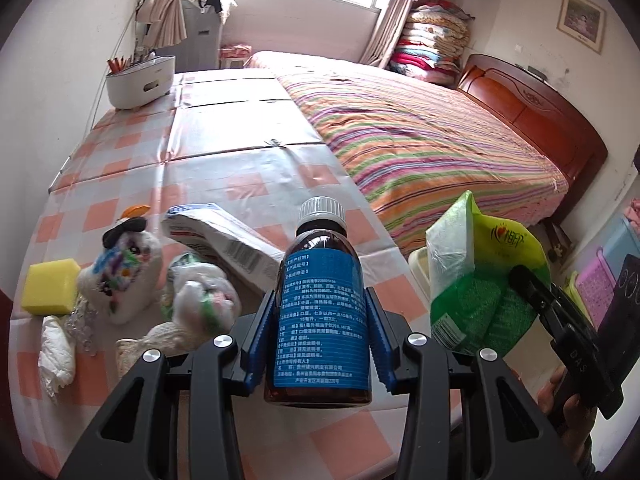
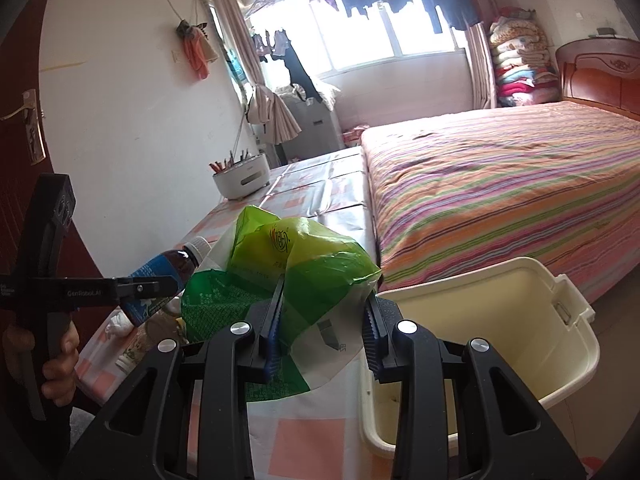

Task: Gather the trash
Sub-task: 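Carry bottle and bag to the cream bin and release both inside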

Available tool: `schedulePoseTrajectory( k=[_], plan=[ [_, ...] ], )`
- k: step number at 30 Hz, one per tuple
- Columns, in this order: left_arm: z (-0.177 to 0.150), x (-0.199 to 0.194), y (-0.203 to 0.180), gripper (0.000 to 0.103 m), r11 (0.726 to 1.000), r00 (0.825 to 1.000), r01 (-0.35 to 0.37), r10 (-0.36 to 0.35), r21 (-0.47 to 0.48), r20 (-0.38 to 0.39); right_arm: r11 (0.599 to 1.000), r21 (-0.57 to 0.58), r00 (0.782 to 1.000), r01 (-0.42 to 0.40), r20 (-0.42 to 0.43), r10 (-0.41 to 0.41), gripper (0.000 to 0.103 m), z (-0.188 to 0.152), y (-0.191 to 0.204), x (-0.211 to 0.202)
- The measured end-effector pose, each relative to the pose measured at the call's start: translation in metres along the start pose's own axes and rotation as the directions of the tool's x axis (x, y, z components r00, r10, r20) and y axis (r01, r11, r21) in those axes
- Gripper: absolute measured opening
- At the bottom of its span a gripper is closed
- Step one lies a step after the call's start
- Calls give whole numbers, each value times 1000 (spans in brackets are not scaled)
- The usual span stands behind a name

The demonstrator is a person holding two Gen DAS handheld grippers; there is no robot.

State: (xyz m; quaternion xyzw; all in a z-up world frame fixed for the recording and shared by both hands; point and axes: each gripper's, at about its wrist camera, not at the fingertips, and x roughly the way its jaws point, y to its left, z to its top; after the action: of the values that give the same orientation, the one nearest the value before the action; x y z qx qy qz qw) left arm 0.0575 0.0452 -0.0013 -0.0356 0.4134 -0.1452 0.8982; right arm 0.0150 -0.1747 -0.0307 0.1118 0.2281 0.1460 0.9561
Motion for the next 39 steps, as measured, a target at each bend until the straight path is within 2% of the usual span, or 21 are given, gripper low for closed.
schedulePoseTrajectory(
  k=[9, 17, 28, 36, 39],
  plan=[
    [0, 19, -35, 42, 997, 998, 52, -51, 48, -21, 996, 28, 996, 88, 15, -89, 32, 0, -28, -6],
    [-1, 39, -65, 42, 992, 994, 99, -95, 84, -51, 979, 78, 981, 189, 30, -192, 32, 0, -61, -16],
    [-2, 62, -111, 42, 979, 985, 158, -148, 132, -84, 933, 118, 937, 341, 36, -347, 32, -2, -96, -27],
    [-2, 79, -134, 42, 972, 980, 183, -168, 147, -108, 901, 114, 906, 418, 26, -423, 34, 0, -102, -21],
    [-2, 86, -141, 42, 970, 977, 195, -178, 149, -115, 895, 123, 900, 429, 24, -435, 39, 2, -105, -19]
  ],
)
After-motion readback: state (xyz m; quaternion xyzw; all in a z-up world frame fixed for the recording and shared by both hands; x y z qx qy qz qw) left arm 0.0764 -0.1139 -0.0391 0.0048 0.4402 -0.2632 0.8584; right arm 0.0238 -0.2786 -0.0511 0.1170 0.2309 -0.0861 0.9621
